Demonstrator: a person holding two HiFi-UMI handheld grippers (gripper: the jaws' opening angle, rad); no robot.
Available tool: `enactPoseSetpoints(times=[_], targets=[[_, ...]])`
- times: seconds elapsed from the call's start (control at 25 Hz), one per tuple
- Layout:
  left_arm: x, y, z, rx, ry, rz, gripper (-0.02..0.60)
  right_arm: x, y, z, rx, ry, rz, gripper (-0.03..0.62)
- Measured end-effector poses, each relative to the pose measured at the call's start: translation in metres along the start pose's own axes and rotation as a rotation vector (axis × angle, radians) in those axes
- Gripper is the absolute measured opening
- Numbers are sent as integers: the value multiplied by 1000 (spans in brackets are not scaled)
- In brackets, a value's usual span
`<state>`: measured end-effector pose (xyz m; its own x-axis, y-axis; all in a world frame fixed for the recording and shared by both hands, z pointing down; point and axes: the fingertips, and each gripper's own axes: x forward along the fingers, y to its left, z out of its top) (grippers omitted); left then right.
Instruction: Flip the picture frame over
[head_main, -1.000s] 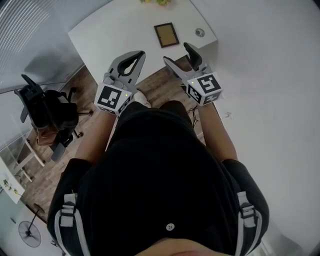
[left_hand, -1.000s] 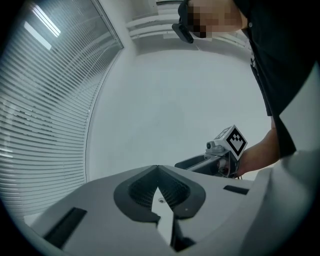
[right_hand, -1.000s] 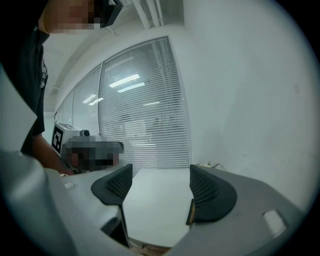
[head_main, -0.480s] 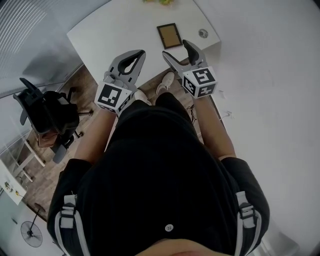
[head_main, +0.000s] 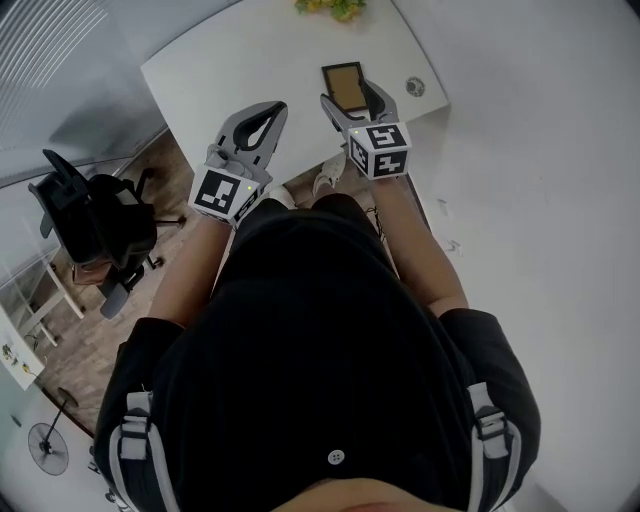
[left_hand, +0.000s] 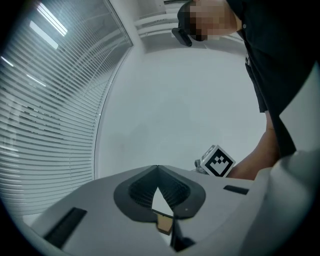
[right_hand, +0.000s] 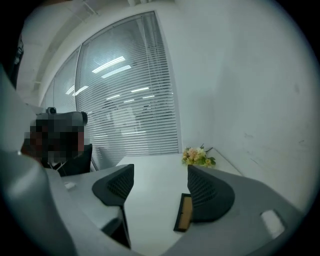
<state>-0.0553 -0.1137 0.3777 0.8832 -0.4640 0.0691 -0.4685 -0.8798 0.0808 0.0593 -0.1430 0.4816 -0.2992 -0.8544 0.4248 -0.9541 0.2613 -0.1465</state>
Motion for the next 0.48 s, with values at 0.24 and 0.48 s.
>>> enactPoseSetpoints(times=[0.24,0.48], targets=[[27,17,-19,-9,19,30,8,40,-24,-35,23,84,-36,328],[51,30,-37,-14,19,44,8,72,-37,-64,47,150,-39,316]])
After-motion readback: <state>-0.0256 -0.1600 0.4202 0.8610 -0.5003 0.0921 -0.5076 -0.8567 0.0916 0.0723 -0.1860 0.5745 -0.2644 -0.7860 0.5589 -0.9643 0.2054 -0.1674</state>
